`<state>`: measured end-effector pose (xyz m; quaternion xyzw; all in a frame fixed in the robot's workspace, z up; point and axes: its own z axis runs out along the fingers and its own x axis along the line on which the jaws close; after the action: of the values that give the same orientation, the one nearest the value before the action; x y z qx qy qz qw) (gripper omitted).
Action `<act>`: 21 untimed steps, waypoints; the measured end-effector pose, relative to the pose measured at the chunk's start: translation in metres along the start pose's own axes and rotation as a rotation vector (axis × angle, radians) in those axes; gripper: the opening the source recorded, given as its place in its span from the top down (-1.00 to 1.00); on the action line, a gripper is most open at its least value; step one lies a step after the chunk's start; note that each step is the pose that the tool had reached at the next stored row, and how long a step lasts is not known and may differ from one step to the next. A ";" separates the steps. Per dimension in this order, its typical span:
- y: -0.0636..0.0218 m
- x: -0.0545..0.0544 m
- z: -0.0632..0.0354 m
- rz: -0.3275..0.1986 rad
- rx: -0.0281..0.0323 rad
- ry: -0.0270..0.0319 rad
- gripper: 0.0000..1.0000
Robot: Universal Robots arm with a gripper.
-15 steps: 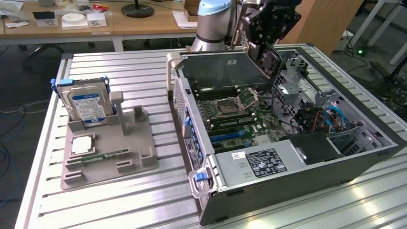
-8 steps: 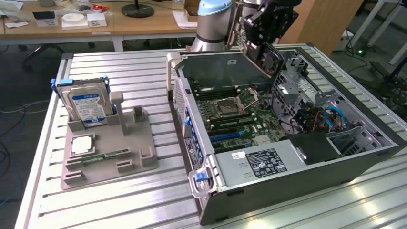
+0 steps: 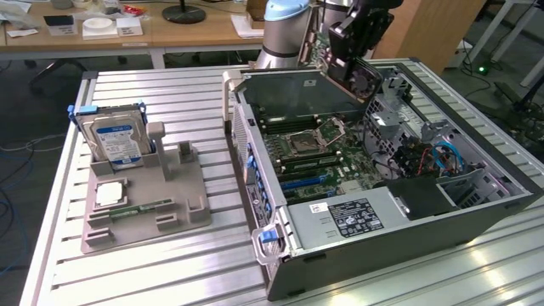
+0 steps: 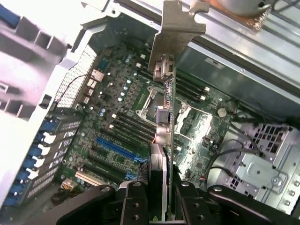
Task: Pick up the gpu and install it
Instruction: 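Insert the gpu into the slot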
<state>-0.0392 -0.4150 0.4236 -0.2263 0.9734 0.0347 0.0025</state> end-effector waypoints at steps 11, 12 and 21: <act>0.0000 0.000 0.0000 -0.196 -0.0006 0.0147 0.45; 0.0000 0.000 0.0000 -0.213 -0.0008 0.0159 0.45; 0.0000 0.000 0.0000 -0.354 -0.0023 0.0258 0.45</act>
<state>-0.0392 -0.4150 0.4236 -0.3945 0.9183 0.0320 -0.0041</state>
